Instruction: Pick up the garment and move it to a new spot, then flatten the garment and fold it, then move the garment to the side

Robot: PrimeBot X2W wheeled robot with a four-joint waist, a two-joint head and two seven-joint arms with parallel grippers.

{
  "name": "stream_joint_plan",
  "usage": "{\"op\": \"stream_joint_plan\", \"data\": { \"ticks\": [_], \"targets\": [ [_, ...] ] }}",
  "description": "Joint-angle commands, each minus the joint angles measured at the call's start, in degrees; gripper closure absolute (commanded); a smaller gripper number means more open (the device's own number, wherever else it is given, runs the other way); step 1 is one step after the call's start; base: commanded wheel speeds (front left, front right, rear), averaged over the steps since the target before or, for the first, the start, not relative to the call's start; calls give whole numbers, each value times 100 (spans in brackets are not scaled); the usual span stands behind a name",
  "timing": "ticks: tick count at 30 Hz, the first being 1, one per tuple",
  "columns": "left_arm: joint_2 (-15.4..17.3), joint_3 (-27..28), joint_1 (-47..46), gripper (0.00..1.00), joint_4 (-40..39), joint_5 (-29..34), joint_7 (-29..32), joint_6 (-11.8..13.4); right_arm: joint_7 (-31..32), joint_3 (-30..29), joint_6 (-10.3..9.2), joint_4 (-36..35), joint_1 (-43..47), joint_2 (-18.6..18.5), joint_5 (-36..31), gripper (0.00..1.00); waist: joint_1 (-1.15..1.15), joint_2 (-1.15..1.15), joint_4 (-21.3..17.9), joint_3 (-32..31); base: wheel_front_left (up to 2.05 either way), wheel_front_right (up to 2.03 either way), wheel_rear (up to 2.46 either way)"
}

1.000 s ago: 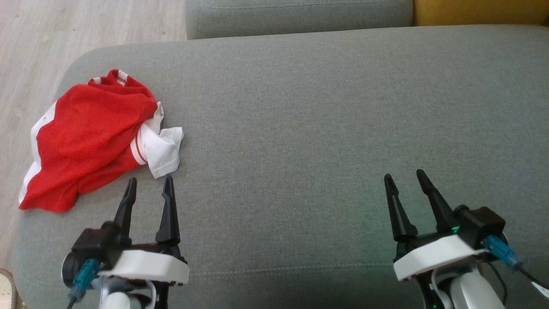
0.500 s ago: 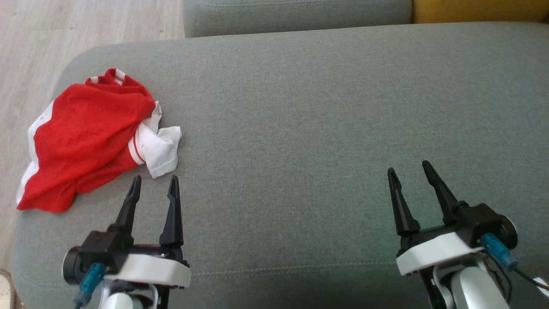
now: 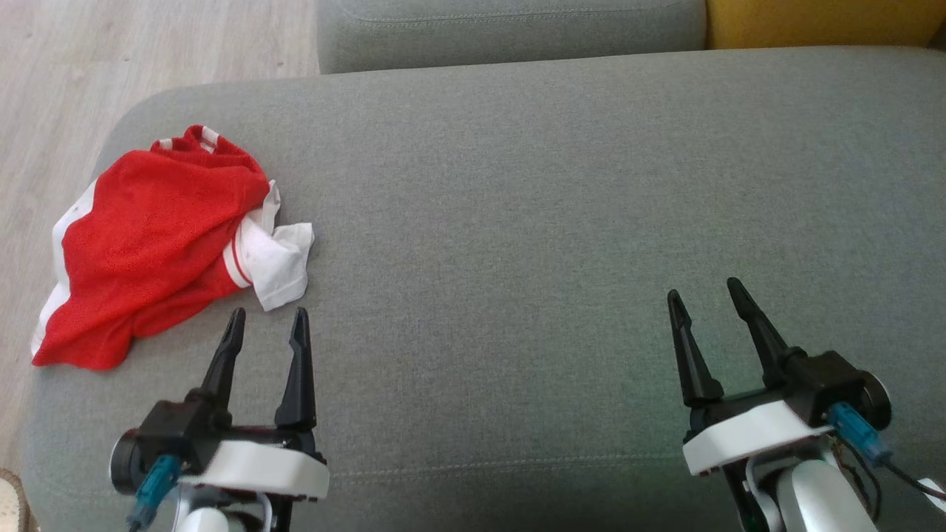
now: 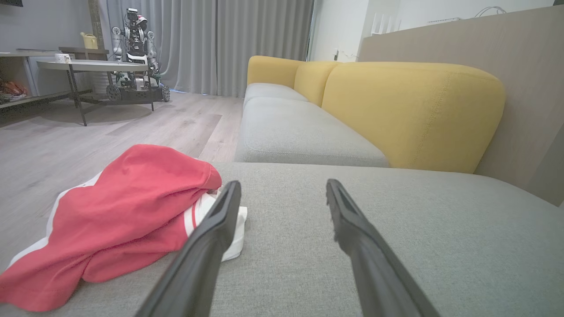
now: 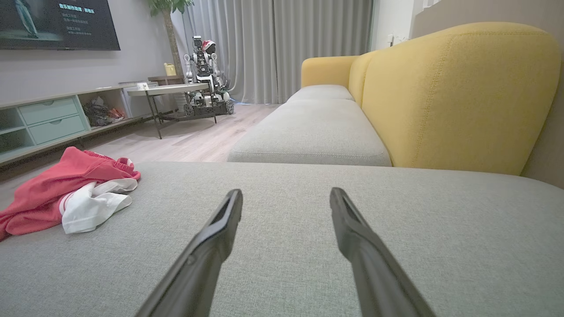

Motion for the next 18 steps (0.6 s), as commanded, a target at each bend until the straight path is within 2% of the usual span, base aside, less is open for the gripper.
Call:
{"op": "stream_joint_plan", "data": {
  "ticks": [1,18],
  "targets": [
    [14,190,-84,0,-181,-49,-70,18,-61,142,0,-181,-189,-66,-27,0,0,0,-3,-5,0,0,0],
    [14,125,-55,0,-170,-25,-70,73,-61,156,0,-198,-123,-66,-81,0,0,0,207,-39,0,0,0]
  ]
}}
